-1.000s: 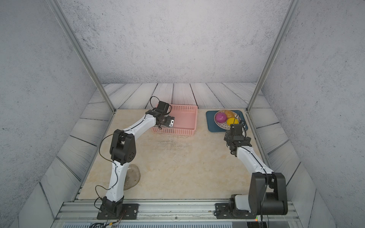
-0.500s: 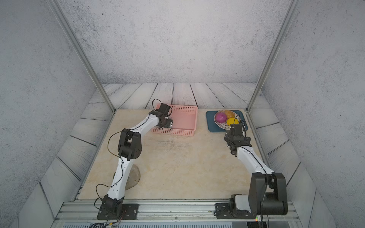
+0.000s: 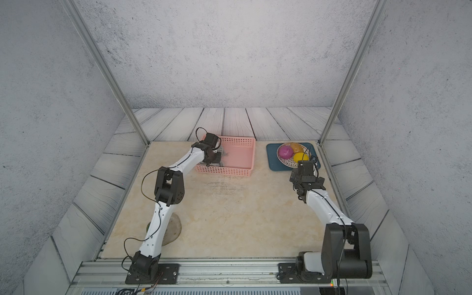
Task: Fold the square dishcloth
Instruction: Pick up the cleaning item from the bin.
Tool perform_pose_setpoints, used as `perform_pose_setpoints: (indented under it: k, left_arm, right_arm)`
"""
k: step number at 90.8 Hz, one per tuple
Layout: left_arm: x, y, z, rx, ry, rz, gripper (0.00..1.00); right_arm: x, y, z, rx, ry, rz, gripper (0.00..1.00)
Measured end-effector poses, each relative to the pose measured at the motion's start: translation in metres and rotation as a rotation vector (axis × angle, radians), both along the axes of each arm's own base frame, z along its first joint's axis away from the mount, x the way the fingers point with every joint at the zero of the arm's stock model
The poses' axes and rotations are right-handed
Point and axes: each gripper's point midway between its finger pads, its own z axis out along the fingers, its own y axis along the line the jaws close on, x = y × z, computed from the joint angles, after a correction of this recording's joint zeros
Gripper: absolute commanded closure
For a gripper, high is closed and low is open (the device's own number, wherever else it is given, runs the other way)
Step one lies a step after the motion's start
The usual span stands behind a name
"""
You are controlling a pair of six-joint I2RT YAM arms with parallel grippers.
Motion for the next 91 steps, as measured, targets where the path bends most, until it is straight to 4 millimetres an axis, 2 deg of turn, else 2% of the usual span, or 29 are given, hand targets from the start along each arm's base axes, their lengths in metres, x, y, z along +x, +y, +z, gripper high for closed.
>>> perform_pose_setpoints:
  k: [13,23,35,51,64,76,91]
  left_arm:
    - [0.002,-0.006,0.011,-0.032,-0.017,-0.016,1.0]
    - [0.003,-0.009,0.033,-0.055,-0.046,-0.028,1.0]
    - [0.003,-0.013,0.087,-0.099,-0.124,-0.051,1.0]
    - [-0.01,-0.019,0.174,-0.191,-0.257,-0.102,1.0]
    - [-0.031,-0.021,0.217,-0.239,-0.32,-0.143,1.0]
    - [-0.054,-0.023,0.226,-0.257,-0.32,-0.188,1.0]
    - [-0.095,-0.022,0.21,-0.257,-0.268,-0.237,1.0]
  right_arm:
    - [-0.001,0.0,0.002,0.0,-0.011,0.0,0.01]
    - [-0.001,0.0,0.002,0.0,-0.014,0.0,0.01]
    - [-0.001,0.0,0.002,0.0,-0.015,-0.001,0.02]
    - [-0.002,-0.001,0.004,0.0,-0.02,-0.005,0.02]
    - [-0.002,-0.001,0.005,-0.003,-0.023,-0.009,0.02]
    - [-0.003,-0.003,0.004,-0.005,-0.023,-0.021,0.01]
    - [-0.004,-0.004,0.005,-0.004,-0.026,-0.03,0.02]
